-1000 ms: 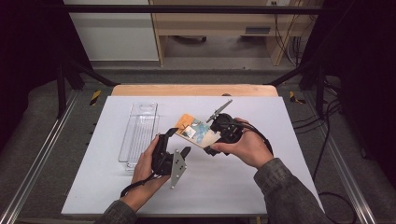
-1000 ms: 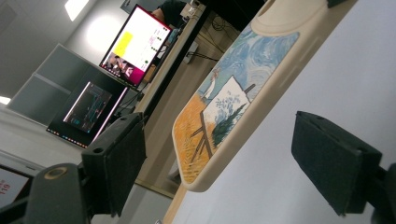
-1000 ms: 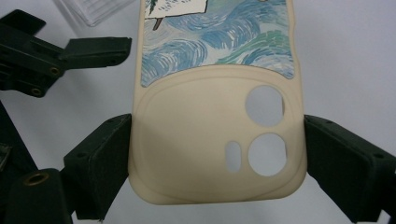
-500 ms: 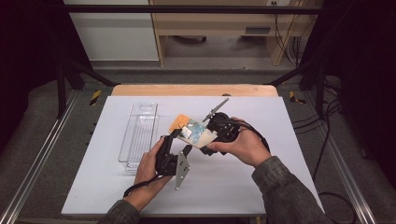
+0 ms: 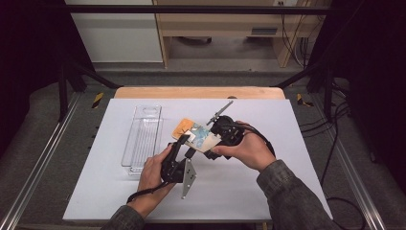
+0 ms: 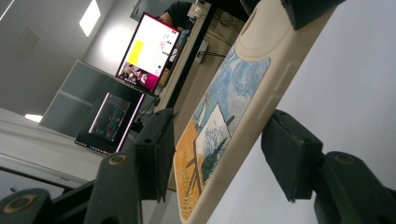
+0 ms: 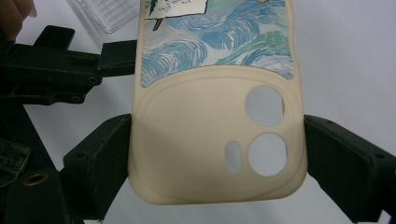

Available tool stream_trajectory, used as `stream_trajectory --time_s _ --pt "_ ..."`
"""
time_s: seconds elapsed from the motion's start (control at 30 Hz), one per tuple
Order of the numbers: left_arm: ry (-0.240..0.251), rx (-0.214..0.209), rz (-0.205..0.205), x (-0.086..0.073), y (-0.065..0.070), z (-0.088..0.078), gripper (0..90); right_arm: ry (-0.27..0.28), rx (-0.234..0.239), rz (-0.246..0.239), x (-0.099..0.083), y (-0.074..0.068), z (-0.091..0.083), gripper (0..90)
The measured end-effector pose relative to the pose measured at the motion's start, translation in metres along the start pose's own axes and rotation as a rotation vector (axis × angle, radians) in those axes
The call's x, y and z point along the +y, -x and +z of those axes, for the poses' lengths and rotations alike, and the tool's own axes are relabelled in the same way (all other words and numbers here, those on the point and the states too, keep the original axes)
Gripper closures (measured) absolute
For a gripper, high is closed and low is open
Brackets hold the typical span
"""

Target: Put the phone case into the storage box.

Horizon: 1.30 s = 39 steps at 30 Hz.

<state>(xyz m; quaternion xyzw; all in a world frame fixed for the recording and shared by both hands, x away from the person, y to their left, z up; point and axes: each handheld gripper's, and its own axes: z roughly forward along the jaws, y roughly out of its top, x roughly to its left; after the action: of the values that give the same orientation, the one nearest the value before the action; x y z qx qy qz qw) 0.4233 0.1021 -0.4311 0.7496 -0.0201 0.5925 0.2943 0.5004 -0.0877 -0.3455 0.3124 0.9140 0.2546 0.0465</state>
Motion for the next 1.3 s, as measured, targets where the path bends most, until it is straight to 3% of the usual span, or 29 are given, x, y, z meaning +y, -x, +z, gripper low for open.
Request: stream_trajectory --time_s 0.5,0.87,1.3 --pt "0.005 -0.017 0.006 -0.0006 0.001 0.0005 52.7 -0.002 0.005 0.0 0.0014 -0.0005 0.001 12.0" --pt "0.004 -0.032 0.024 0.0006 0.0022 -0.0005 67.0 0.008 0.009 0.0 0.0026 -0.0016 0.0004 11.8" --pt "0.002 -0.01 0.064 0.0021 0.0034 -0.005 75.6 0.021 0.019 -0.003 0.0029 -0.0028 -0.0016 11.1"
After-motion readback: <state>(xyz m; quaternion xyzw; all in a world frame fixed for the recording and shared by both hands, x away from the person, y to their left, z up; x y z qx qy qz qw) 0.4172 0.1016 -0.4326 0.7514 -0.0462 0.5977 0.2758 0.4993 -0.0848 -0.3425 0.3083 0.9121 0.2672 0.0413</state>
